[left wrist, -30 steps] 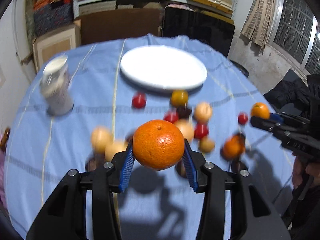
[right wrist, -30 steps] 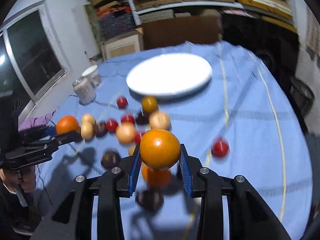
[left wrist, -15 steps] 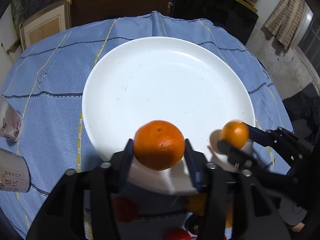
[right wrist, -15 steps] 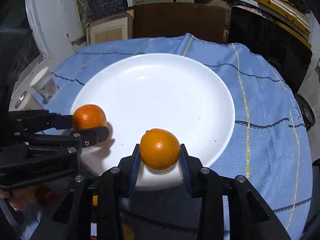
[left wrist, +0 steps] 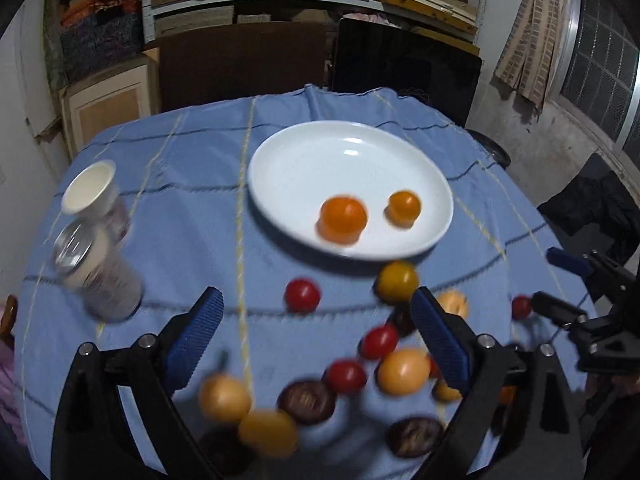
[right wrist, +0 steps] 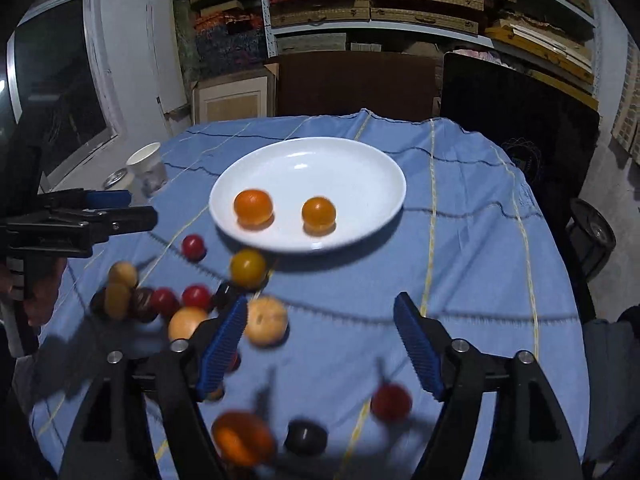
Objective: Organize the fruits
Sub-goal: 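Withdraw both open grippers from the plate back over the fruits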
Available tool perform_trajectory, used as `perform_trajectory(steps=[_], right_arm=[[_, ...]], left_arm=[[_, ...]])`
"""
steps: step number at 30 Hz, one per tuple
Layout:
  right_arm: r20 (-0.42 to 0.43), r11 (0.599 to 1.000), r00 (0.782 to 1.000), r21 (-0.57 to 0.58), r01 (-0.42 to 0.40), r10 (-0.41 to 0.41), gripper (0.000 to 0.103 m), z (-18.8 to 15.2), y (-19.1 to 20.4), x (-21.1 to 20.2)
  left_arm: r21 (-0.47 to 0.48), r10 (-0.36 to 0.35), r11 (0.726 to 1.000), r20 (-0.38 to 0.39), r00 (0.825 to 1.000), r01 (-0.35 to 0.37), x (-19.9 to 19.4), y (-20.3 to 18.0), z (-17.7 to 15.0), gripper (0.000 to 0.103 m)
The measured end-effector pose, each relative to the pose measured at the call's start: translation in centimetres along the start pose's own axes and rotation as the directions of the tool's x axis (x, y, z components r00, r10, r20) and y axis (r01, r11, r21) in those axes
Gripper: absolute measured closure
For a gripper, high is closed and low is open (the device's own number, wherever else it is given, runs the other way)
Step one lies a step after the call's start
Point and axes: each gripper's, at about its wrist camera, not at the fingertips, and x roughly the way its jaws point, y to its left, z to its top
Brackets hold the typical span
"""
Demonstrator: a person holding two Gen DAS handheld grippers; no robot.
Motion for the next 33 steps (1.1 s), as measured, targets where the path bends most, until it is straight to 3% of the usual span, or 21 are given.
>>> perform_trajectory(steps=[4,12,28,31,33], right_arm=[[-0.015,1.000,1.000,0.011,-0.007,0.008,0.016,-3.5,1.0,-1.7],[-0.078,0.998,0.997,0.055,-0.019,0.023,0.016,-7.9,2.4,-2.5],[-0.156,1.000,0.988,-0.025,-0.004,0.000,0.017,-10.3,5.6,-1.0],[-0.170,0.999,0.985,-0.036,0.020,-0.026,0.025,-10.2,6.2,-0.1],[-0.186,0.999,0.982,-0.028,0.017,-0.022,0.042,-10.1,6.3,0.6]], left_arm=[[-0.041,0.013,0.999,0.007,1.000,-0.012,-2.6,1.8,-5.0,0.010],[-0.028,0.068,0.997,-0.026,0.997,-0.068,-3.4,3.0,-11.5,0.010],[-0.074,0.061,0.995,-0.078,0.995,-0.067,-3.5,4.1,-14.4,0.010],[-0.068,0.060,0.996,-0.089,0.994,-0.066,-3.2,3.9,-14.6,0.010],[-0.065,0.061,0.996,-0.088,0.994,-0.067,-3.1,4.0,-14.6,0.010]])
